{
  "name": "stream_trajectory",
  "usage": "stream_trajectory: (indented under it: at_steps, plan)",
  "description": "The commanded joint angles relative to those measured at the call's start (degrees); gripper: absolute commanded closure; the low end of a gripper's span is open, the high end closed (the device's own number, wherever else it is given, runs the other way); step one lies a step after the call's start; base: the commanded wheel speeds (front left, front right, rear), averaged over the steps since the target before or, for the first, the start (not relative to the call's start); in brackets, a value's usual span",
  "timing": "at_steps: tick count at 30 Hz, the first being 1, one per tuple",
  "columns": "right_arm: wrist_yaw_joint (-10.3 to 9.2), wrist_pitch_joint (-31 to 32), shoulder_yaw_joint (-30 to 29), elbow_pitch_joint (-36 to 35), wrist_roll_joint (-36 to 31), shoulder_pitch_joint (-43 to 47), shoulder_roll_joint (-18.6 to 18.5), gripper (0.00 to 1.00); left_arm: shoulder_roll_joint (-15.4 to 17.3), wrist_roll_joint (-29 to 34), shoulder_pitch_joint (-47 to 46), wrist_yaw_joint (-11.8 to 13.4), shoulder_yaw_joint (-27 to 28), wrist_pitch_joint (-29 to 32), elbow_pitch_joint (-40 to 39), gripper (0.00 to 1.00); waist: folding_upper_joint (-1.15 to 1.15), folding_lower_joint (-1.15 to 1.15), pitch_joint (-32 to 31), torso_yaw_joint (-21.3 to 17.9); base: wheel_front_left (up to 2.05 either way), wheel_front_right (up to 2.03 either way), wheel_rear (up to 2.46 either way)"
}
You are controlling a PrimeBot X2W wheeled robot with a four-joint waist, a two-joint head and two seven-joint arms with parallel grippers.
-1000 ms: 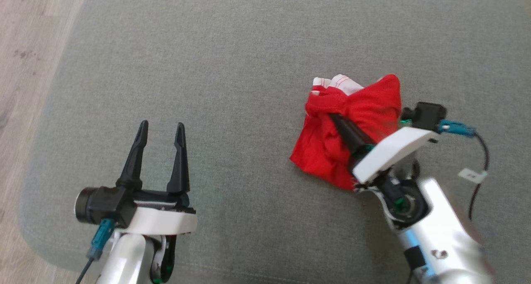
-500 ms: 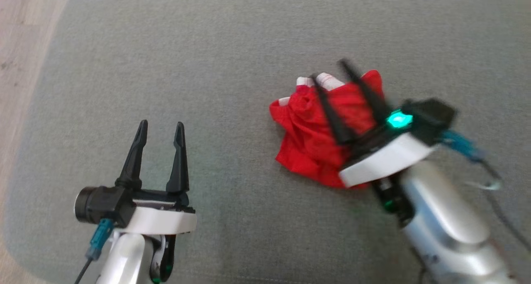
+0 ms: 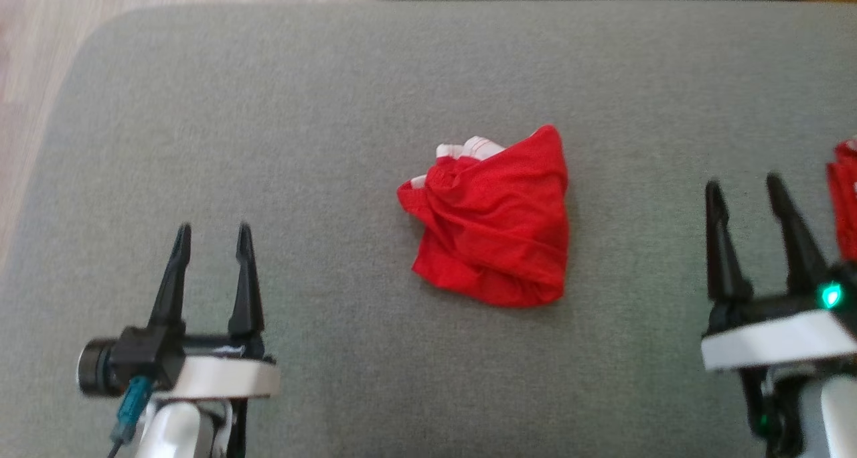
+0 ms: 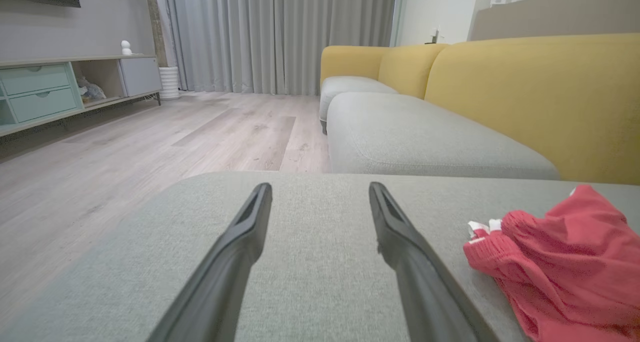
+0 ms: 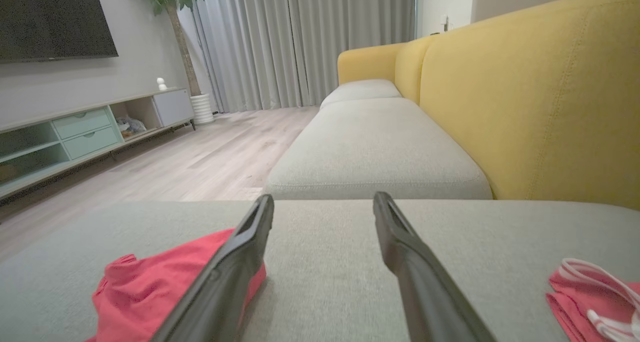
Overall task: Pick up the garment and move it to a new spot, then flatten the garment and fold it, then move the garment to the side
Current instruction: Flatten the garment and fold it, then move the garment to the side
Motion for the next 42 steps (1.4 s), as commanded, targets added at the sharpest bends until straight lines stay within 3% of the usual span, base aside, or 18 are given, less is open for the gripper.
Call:
stream_trajectory:
  at_steps: [1, 21, 42]
  plan:
    - [-0.04, 1.4, 0.62, -3.56, -0.53, 1.13, 0.67, 0.0, 1.64, 0.98, 0.15, 0.77, 2.61, 0.52, -1.8, 0.0, 0.0, 0.01, -1.6, -1.18, 0.0, 0.0, 0.0]
    - [-0.04, 8.42, 1.19, -10.79, -0.75, 15.99, 3.82, 0.0, 4.75, 1.45, 12.09, 3.39, 2.29, 8.4, -6.7, 0.0, 0.0, 0.01, -11.43, -4.02, 0.0, 0.0, 0.0]
    - [-0.04, 9.59, 1.02, -11.57, -0.17, 16.39, 3.91, 0.0, 5.28, 1.1, 12.39, 4.27, 1.22, 9.53, -7.14, 0.0, 0.0, 0.01, -12.1, -3.91, 0.0, 0.0, 0.0]
